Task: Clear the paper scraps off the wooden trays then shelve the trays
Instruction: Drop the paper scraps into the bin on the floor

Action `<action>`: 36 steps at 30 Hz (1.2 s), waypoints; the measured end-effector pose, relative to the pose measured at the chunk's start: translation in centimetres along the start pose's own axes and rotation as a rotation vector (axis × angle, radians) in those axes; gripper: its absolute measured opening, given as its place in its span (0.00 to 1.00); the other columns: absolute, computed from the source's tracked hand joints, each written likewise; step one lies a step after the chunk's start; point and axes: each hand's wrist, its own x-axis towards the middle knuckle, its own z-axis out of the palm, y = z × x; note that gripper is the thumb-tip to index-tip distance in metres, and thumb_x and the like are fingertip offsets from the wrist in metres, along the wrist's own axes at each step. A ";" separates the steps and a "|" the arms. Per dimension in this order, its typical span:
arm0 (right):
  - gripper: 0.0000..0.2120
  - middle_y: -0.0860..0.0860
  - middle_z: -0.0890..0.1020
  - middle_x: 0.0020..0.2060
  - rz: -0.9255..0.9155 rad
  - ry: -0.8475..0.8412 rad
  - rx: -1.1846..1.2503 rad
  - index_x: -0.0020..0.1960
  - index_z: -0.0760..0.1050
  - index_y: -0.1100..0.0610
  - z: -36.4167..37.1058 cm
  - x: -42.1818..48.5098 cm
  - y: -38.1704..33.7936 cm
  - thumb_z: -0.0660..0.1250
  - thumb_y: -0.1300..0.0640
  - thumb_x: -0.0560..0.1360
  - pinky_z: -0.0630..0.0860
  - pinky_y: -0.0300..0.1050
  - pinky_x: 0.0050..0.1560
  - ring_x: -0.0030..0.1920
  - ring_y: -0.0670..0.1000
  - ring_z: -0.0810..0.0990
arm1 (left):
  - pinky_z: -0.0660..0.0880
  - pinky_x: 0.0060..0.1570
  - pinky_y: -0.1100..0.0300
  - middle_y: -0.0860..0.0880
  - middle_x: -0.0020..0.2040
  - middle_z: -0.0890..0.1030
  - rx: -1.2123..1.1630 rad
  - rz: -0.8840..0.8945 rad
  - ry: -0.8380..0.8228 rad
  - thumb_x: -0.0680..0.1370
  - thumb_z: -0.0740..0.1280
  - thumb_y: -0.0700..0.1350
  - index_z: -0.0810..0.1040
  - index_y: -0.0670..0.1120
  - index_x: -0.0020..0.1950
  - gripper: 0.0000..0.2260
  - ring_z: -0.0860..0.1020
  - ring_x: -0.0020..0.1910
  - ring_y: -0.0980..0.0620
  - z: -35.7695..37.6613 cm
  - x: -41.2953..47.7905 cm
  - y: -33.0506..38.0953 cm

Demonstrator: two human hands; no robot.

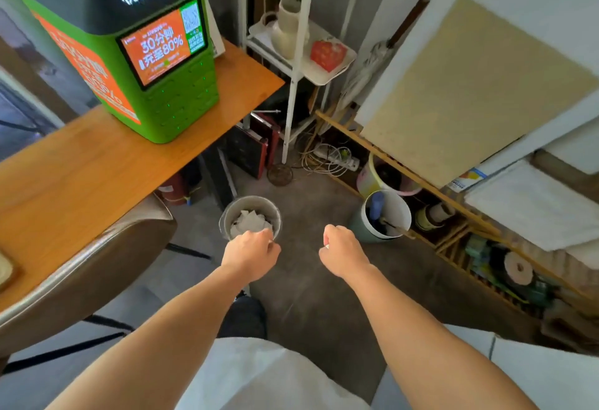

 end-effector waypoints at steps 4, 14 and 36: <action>0.04 0.55 0.74 0.48 -0.044 -0.055 -0.018 0.44 0.67 0.58 0.1 6.3 -2.2 0.62 0.63 0.74 0.72 0.50 0.43 0.45 0.58 0.75 | 0.68 0.34 0.55 0.47 0.40 0.79 -0.056 -0.065 -0.026 0.76 0.58 0.54 0.73 0.52 0.46 0.08 0.76 0.38 0.43 -0.4 4.8 -1.6; 0.08 0.63 0.79 0.52 -0.218 -0.308 -0.035 0.52 0.77 0.63 10.8 21.3 -3.8 0.66 0.62 0.74 0.73 0.50 0.49 0.54 0.63 0.77 | 0.77 0.42 0.48 0.41 0.45 0.81 -0.205 -0.511 -0.100 0.75 0.60 0.54 0.79 0.49 0.52 0.14 0.78 0.44 0.36 7.6 13.7 -8.0; 0.13 0.57 0.83 0.52 0.275 -0.536 0.406 0.59 0.78 0.61 38.3 46.7 -1.2 0.66 0.57 0.77 0.84 0.49 0.45 0.45 0.55 0.83 | 0.81 0.42 0.52 0.41 0.44 0.81 -0.960 -1.091 -0.085 0.78 0.58 0.44 0.77 0.44 0.51 0.10 0.81 0.39 0.43 35.7 35.7 -21.8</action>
